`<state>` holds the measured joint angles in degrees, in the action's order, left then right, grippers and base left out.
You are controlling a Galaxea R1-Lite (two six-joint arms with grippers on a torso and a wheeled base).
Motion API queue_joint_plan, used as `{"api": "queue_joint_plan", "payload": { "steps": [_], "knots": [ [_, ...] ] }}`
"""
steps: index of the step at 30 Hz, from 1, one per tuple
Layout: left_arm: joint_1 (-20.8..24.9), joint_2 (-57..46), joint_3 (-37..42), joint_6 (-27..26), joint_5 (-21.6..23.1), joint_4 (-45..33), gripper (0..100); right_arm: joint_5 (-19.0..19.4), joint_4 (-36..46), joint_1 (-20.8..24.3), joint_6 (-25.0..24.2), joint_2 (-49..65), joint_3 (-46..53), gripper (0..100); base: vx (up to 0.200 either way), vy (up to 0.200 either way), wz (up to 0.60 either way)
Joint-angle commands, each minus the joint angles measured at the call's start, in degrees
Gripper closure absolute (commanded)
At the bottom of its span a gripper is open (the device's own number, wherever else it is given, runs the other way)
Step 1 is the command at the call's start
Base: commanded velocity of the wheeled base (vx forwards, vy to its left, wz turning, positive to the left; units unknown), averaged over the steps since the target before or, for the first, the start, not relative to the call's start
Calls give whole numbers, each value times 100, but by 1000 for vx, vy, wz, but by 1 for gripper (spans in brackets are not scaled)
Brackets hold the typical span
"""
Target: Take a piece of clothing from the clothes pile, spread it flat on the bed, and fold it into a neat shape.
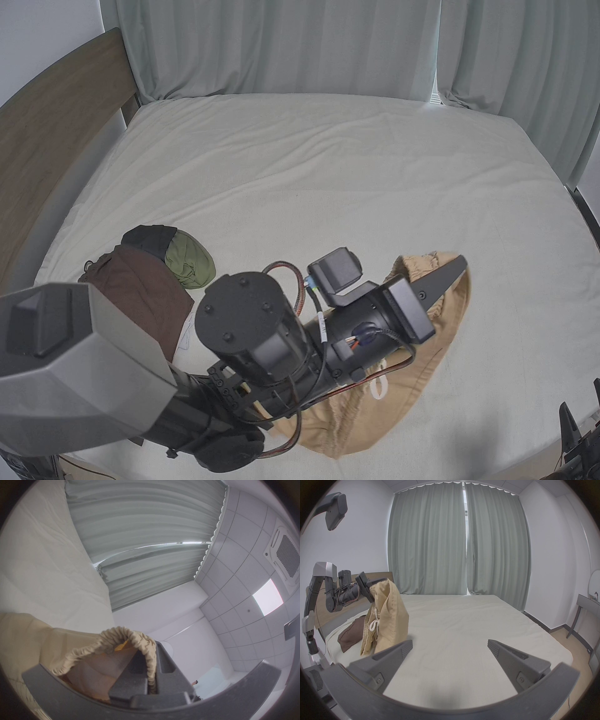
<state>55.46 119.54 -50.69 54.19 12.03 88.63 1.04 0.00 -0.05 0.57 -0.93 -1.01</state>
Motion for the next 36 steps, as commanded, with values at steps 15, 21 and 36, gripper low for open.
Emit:
{"api": "queue_joint_plan", "payload": {
  "steps": [15, 21, 36],
  "knots": [
    [554, -897, -1294, 742, -78, -153, 100, 2, 0, -4, 4, 93, 101, 0, 0, 0, 0],
    [185, -1275, -811, 918, -131, -144, 100, 2, 0, -4, -5, 93, 101, 0, 0, 0, 0],
    [-1230, -212, 1000, -5, 71, 23, 100, 2, 0, -4, -5, 93, 101, 0, 0, 0, 0]
  ]
}}
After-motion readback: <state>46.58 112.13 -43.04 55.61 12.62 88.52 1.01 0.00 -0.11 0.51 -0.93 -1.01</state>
